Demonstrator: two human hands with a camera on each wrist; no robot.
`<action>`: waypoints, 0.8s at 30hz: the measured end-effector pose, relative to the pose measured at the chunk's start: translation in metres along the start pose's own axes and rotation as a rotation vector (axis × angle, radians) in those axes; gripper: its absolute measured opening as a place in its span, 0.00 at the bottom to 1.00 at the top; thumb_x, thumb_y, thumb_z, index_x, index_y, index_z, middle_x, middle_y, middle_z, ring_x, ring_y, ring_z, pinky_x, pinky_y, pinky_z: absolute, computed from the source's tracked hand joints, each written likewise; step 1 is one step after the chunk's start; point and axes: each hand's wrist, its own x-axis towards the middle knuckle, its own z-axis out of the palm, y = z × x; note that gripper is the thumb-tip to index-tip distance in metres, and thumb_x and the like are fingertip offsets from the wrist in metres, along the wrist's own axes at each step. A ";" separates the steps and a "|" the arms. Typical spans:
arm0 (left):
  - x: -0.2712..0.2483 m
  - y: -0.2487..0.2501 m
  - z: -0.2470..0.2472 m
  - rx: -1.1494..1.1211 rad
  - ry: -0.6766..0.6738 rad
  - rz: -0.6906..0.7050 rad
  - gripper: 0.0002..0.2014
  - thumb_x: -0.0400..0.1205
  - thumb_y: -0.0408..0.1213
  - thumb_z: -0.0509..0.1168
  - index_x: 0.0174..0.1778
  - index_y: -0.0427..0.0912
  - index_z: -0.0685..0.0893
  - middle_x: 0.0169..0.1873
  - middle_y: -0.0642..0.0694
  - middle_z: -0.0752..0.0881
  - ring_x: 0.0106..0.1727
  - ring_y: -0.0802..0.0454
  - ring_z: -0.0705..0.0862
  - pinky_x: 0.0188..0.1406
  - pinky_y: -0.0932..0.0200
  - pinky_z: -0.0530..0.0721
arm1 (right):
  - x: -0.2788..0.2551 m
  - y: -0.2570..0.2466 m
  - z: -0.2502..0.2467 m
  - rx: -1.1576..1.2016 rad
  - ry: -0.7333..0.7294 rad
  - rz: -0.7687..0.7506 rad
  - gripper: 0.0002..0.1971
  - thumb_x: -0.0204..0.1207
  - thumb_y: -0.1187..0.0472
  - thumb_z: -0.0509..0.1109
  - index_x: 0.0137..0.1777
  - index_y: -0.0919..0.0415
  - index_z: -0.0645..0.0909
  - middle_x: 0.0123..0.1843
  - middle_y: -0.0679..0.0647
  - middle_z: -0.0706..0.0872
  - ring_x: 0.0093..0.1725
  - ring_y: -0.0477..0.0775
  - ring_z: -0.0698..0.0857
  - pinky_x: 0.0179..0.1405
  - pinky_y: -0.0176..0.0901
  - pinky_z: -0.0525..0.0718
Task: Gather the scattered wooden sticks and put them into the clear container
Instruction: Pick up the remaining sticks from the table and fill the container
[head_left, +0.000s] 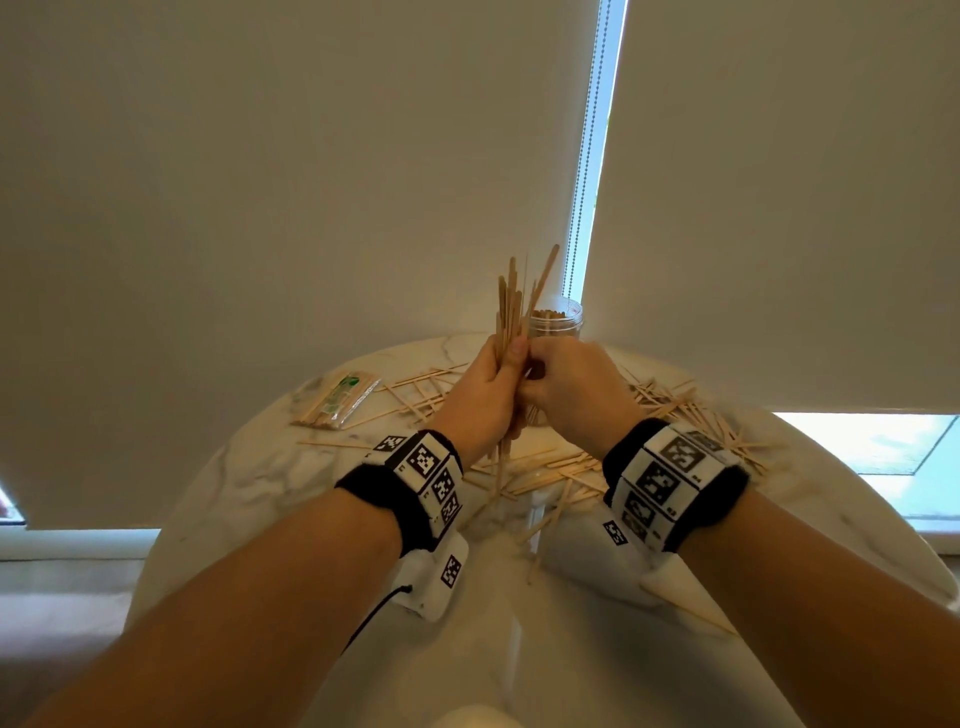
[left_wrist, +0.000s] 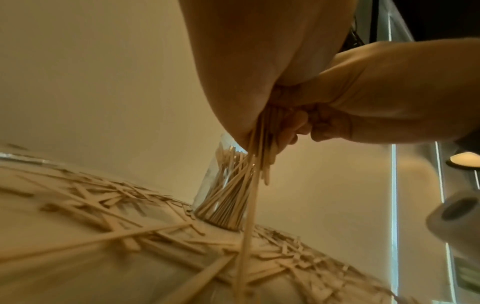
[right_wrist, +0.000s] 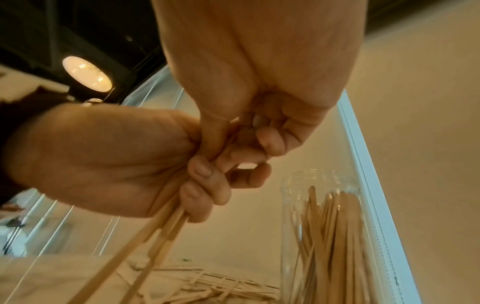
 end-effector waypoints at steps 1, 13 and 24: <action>0.001 -0.001 0.000 -0.034 0.013 0.005 0.20 0.89 0.61 0.52 0.61 0.49 0.76 0.30 0.43 0.81 0.27 0.41 0.77 0.24 0.50 0.76 | -0.001 -0.001 0.000 -0.054 0.045 -0.023 0.04 0.76 0.56 0.72 0.49 0.51 0.87 0.34 0.45 0.90 0.35 0.42 0.88 0.44 0.45 0.90; 0.027 0.016 -0.018 -0.758 0.277 -0.076 0.14 0.90 0.52 0.55 0.47 0.45 0.71 0.27 0.51 0.67 0.26 0.56 0.64 0.23 0.61 0.67 | -0.014 -0.005 -0.002 -0.080 -0.318 0.166 0.17 0.74 0.40 0.76 0.55 0.50 0.84 0.47 0.45 0.88 0.38 0.39 0.83 0.34 0.33 0.76; 0.037 0.003 -0.032 -0.924 0.385 -0.011 0.13 0.91 0.51 0.54 0.50 0.46 0.72 0.27 0.51 0.67 0.25 0.57 0.65 0.25 0.61 0.68 | -0.015 0.003 -0.008 0.401 -0.562 0.252 0.22 0.80 0.40 0.68 0.60 0.57 0.87 0.50 0.49 0.93 0.47 0.49 0.93 0.55 0.46 0.90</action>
